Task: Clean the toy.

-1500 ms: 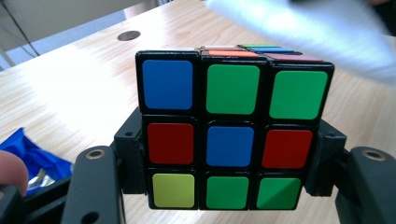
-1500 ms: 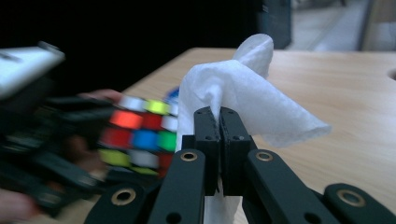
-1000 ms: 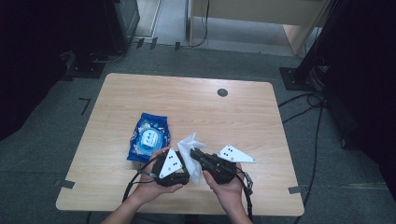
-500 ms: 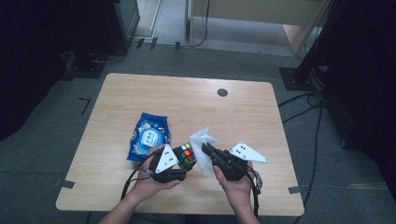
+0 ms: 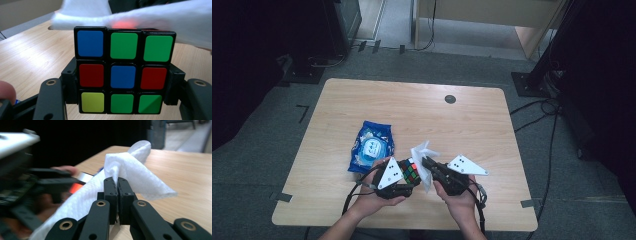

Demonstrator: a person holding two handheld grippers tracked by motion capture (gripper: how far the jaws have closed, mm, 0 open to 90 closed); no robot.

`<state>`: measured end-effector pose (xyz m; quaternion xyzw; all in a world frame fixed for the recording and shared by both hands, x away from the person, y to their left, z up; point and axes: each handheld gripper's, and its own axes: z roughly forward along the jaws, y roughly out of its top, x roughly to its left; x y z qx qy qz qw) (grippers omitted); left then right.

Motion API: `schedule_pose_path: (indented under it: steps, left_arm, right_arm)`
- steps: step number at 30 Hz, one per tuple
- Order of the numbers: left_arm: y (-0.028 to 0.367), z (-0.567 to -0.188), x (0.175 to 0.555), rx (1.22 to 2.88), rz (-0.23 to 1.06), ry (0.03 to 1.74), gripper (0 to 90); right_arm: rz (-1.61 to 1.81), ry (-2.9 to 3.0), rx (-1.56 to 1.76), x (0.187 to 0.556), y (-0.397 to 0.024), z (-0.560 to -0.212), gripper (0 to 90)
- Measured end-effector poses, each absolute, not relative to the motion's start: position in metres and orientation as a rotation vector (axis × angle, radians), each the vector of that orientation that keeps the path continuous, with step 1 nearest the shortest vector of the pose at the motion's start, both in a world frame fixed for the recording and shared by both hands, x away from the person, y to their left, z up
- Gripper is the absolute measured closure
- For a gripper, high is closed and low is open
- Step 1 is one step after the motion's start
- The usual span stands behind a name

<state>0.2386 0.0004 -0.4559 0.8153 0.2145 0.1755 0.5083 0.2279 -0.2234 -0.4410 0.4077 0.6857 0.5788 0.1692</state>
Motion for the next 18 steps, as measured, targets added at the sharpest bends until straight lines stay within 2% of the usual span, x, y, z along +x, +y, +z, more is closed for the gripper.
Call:
schedule_pose_path:
  steps: [6,12,14,15,18]
  left_arm:
    - [0.007,-0.452,0.242,1.938,0.433,0.535,34.0]
    - [0.013,-0.453,0.248,1.930,0.444,0.574,34.1]
    - [0.013,-0.453,0.248,1.930,0.445,0.575,34.0]
    - [0.013,-0.453,0.249,1.932,0.447,0.575,34.1]
    - [0.013,-0.454,0.249,1.932,0.450,0.580,34.0]
  right_arm:
    - [1.501,1.901,1.306,0.242,-0.252,-0.464,88.7]
    - [1.391,1.813,1.391,0.249,-0.276,-0.472,88.0]
    - [1.364,1.796,1.422,0.251,-0.281,-0.473,82.7]
    - [1.356,1.779,1.435,0.252,-0.283,-0.474,75.6]
    - [1.367,1.742,1.457,0.252,-0.285,-0.471,63.4]
